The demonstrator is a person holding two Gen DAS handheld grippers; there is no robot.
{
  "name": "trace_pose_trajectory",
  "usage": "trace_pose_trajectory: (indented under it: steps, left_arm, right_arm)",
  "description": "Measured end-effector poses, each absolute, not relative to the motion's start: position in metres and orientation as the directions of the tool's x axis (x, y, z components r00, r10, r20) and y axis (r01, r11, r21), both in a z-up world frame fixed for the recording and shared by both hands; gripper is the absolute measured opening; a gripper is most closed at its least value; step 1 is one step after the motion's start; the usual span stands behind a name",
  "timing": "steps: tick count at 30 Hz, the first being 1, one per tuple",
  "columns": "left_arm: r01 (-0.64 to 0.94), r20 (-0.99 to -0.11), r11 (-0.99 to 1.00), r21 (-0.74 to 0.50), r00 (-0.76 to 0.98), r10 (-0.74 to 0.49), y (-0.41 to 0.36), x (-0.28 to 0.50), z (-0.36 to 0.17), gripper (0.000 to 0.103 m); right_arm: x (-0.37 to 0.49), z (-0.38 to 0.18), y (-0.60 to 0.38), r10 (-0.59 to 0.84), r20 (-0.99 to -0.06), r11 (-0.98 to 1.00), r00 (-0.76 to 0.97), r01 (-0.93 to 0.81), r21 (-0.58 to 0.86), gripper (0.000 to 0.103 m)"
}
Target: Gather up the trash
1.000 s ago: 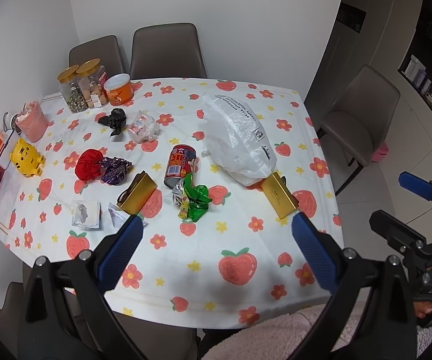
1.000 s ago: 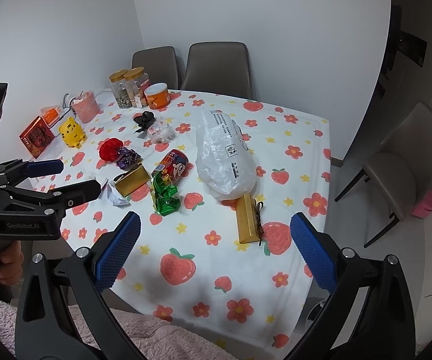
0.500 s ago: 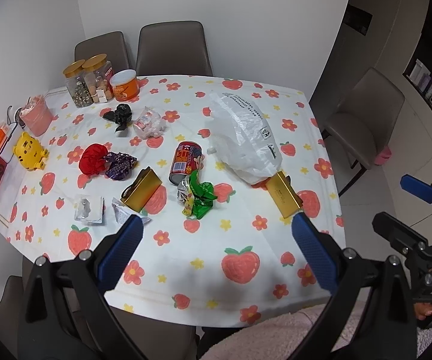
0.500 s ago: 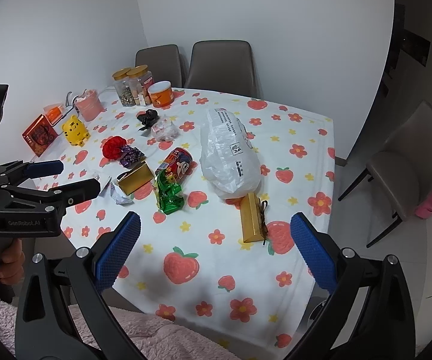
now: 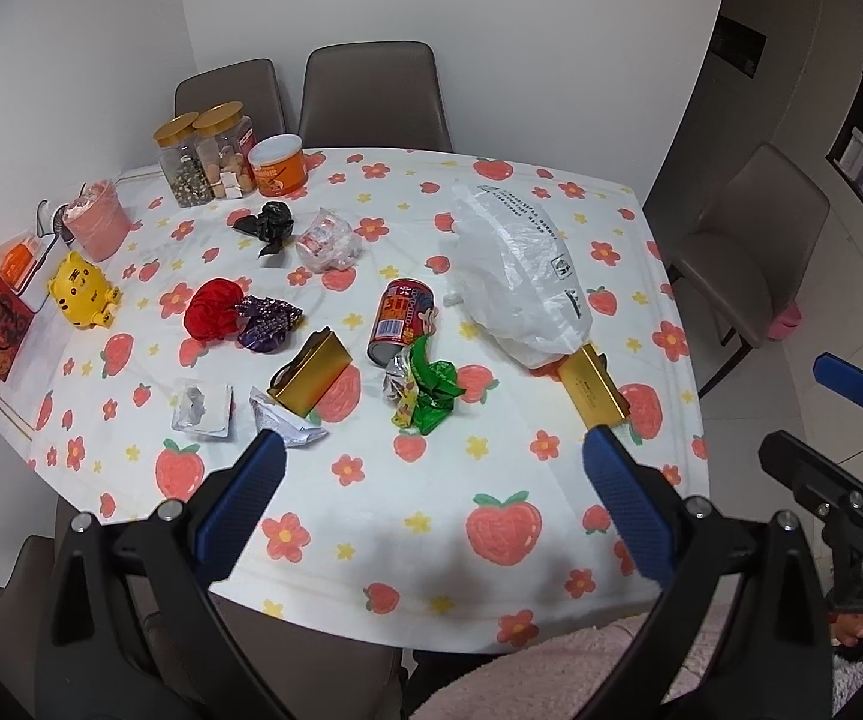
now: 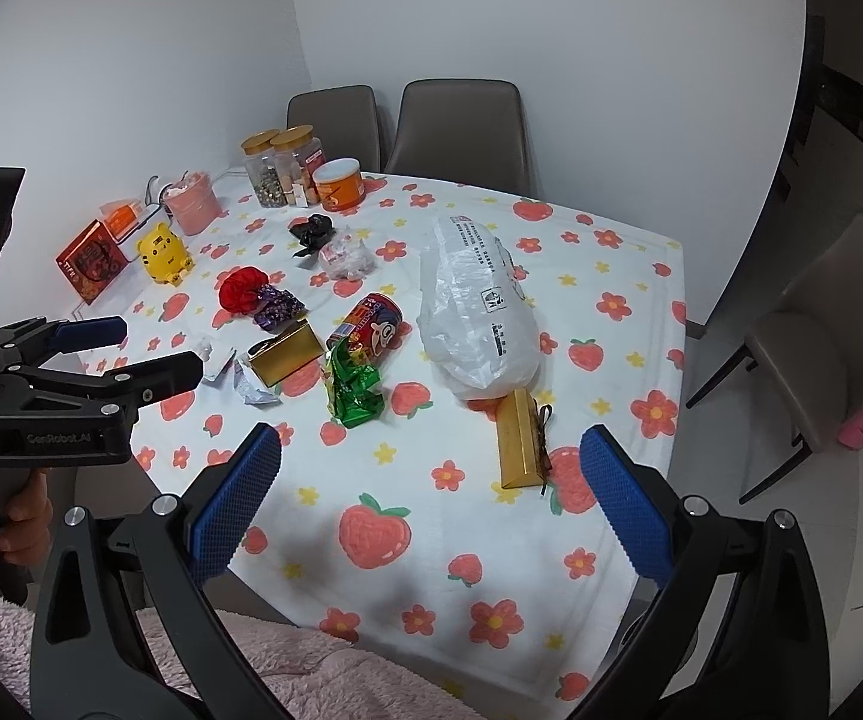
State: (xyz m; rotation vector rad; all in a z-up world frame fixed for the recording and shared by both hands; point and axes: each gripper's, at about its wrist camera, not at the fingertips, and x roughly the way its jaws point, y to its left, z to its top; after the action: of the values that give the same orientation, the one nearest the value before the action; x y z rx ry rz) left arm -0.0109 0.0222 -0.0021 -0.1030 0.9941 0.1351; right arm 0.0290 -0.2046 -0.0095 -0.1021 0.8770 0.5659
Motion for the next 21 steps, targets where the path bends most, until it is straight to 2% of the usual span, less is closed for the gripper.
trace_pose_trajectory:
  steps: [21]
  left_arm:
    - [-0.159, -0.840, 0.987, -0.026, 0.538, 0.064, 0.0235, -0.0118, -0.0025, 0.099]
  right_arm:
    - [0.0262, -0.0106, -0.1981, 0.433, -0.751, 0.843, 0.499, -0.518, 0.143, 0.096]
